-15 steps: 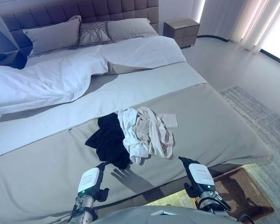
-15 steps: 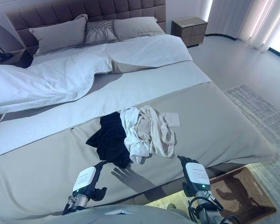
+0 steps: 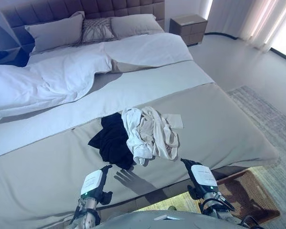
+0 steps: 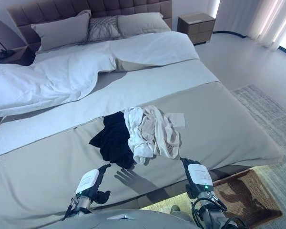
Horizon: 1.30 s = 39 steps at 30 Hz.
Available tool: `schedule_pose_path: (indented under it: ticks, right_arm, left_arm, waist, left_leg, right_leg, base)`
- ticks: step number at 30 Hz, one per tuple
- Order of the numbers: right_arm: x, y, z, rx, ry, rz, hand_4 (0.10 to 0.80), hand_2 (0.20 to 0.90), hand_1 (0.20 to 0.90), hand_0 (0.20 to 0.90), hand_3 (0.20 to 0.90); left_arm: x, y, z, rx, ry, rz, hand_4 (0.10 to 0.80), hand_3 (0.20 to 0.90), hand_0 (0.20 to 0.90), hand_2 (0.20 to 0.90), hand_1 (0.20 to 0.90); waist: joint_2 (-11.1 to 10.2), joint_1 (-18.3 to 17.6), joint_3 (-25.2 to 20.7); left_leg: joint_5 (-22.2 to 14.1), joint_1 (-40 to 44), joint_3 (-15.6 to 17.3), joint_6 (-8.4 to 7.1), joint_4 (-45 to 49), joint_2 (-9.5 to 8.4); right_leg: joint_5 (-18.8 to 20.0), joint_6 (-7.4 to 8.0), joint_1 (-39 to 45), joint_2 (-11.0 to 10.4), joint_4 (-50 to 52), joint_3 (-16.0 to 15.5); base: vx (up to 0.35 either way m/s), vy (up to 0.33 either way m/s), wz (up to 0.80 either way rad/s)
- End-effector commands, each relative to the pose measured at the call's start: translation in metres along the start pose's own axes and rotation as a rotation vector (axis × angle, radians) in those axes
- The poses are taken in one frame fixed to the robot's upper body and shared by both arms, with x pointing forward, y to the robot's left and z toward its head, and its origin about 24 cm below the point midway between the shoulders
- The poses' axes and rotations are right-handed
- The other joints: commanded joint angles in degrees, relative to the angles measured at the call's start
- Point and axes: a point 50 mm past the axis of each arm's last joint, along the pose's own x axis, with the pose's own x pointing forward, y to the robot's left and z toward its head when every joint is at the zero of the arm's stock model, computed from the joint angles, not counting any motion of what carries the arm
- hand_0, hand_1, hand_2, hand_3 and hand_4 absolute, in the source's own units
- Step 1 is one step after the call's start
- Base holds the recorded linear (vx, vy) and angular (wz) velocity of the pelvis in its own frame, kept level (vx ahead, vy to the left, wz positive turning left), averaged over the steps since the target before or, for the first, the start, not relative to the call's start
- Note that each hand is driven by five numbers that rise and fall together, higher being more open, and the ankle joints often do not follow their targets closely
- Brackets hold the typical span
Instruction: Pick up the clothes from the bed and place them into the basket
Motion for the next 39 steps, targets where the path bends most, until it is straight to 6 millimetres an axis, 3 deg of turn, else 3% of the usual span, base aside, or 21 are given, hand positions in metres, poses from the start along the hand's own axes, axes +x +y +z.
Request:
schedule_pose_path:
  ticks: [1,12,16,21,27,31,39]
  right_arm:
    - [0.041,-0.043,0.008,0.051,-0.054,-0.192,0.800,0.900,0.900,0.900,0.900]
    - [0.050,-0.066,0.003,0.156,-0.018,-0.300,0.800,0.900,0.900,0.900,0.900]
    - [0.061,-0.089,0.001,0.172,-0.008,-0.381,0.800,0.900,0.900,0.900,0.900]
    - [0.084,-0.136,-0.003,0.183,-0.003,-0.550,0.800,0.900,0.900,0.900,0.900]
    - [0.111,-0.215,0.003,0.201,-0.019,-0.804,0.800,0.900,0.900,0.900,0.900]
    - [0.118,-0.258,0.010,0.218,-0.033,-0.921,0.800,0.900,0.900,0.900,0.900]
    - [0.121,-0.323,0.011,0.185,-0.021,-1.032,0.800,0.900,0.900,0.900,0.900]
  left_arm:
    - [0.034,0.036,0.019,-0.001,-0.102,0.134,0.800,0.900,0.900,0.900,0.900]
    - [0.019,0.032,0.007,0.010,-0.102,0.136,0.800,0.900,0.900,0.900,0.900]
    - [0.020,0.039,0.008,-0.005,-0.111,0.186,0.800,0.900,0.900,0.900,0.900]
    - [0.031,0.057,0.015,-0.046,-0.143,0.280,0.800,0.900,0.900,0.900,0.900]
    - [0.048,0.075,0.034,-0.077,-0.218,0.348,0.800,0.900,0.900,0.900,0.900]
    - [0.051,0.077,0.043,-0.074,-0.252,0.370,0.800,0.900,0.900,0.900,0.900]
    - [0.061,0.097,0.066,-0.121,-0.331,0.436,0.800,0.900,0.900,0.900,0.900]
  waist:
    - [-2.91,1.63,3.00]
    - [-3.09,3.04,3.51]
    - [-3.06,3.66,4.42]
    - [-2.39,4.16,8.42]
    - [-1.71,4.47,15.79]
    - [-1.82,4.80,18.23]
    - [-0.86,5.55,19.74]
  left_leg:
    - [-6.62,1.72,2.77,3.07,2.57,-3.42]
    - [-6.14,1.73,1.51,2.65,2.05,-3.22]
    - [-5.74,0.62,0.61,2.49,2.43,-3.34]
    - [-6.14,-4.40,0.55,2.58,7.25,-3.82]
    - [-8.23,-15.38,1.00,2.79,20.38,-4.56]
    - [-11.58,-22.50,1.62,3.32,30.28,-5.46]
    - [-16.21,-33.13,2.95,4.98,44.57,-6.30]
  right_leg:
    - [-2.67,2.04,-2.16,-2.96,6.42,-0.15]
    - [-4.32,1.39,-1.55,-2.58,7.82,-1.41]
    - [-4.55,0.88,-2.34,-2.49,8.42,-1.63]
    - [-6.14,-0.65,-7.01,-2.92,13.18,-2.61]
    - [-9.00,-2.78,-17.24,-4.26,25.98,-2.87]
    - [-11.48,-4.23,-23.15,-4.85,33.97,-2.19]
    - [-16.33,-6.66,-33.39,-6.40,49.24,-1.30]
  base:
    - [-0.025,-0.022,0.19]
    - [0.045,-0.020,0.12]
    - [0.026,0.006,0.04]
    - [-0.121,0.054,0.11]
    - [-0.167,0.043,0.09]
    - [-0.067,0.037,0.13]
    - [-0.040,0.055,0.01]
